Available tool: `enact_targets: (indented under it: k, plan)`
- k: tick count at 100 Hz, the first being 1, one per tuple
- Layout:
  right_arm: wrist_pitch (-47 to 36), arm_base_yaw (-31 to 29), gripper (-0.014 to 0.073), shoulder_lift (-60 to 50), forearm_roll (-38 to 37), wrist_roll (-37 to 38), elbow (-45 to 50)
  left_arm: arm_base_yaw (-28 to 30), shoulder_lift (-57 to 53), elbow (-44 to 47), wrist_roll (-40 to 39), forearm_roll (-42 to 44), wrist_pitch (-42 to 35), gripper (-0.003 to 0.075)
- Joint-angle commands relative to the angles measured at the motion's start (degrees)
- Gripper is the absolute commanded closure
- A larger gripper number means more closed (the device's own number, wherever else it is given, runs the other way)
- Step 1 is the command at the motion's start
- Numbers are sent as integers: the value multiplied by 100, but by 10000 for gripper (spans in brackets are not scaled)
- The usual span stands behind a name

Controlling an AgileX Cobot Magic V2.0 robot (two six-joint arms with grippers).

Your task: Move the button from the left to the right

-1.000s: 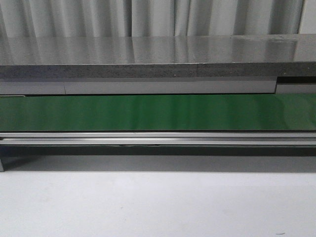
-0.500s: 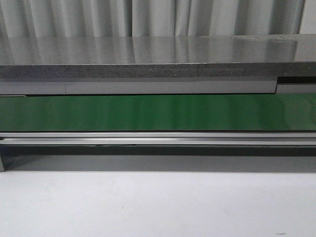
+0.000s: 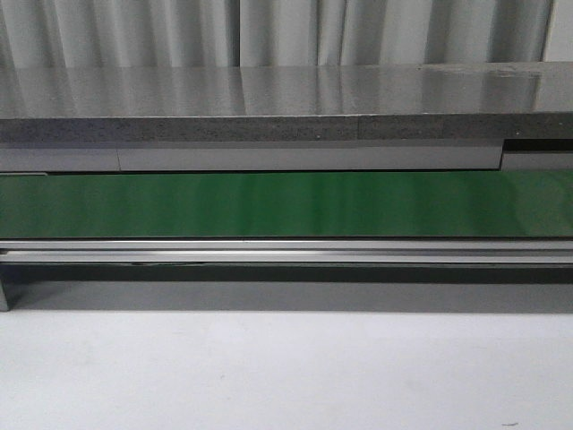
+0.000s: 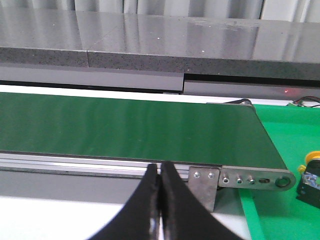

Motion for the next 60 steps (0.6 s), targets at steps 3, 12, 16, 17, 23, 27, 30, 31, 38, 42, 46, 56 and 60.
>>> enact_targets:
  k: [3, 12, 16, 17, 23, 27, 30, 31, 38, 42, 46, 56, 60]
  plan:
    - [-477, 14, 661, -94, -54, -17, 3, 53, -211, 42, -67, -93, -562, 715]
    - [-477, 14, 661, -94, -54, -17, 3, 53, -211, 92, -67, -106, -610, 715]
    - [-477, 14, 661, -94, -54, -17, 3, 53, -211, 108, -67, -115, -610, 715]
    - [-477, 14, 661, -94, -54, -17, 3, 53, -211, 105, -67, -115, -610, 715]
    - [-477, 14, 661, -94, -54, -17, 3, 53, -211, 130, -67, -127, -652, 715]
    - [-477, 14, 661, -94, -54, -17, 3, 53, -211, 157, -67, -127, -686, 715]
    - [-477, 14, 661, -94, -54, -17, 3, 53, -211, 203, -67, -127, -736, 715]
    - [-477, 14, 661, -94, -54, -17, 3, 53, -211, 205, -67, -127, -746, 715]
    - [-477, 14, 661, -94, -54, -17, 3, 53, -211, 245, -67, -127, -688, 715]
    - [-477, 14, 661, -94, -54, -17, 3, 53, -211, 245, -67, -138, -688, 715]
    - [-477, 14, 661, -94, -54, -17, 3, 53, -211, 245, -67, -138, -715, 715]
    - [-477, 14, 661, -94, -54, -17, 3, 53, -211, 245, -67, -138, -725, 715]
    - [-477, 14, 661, -94, -54, -17, 3, 53, -211, 245, -67, -138, -725, 715]
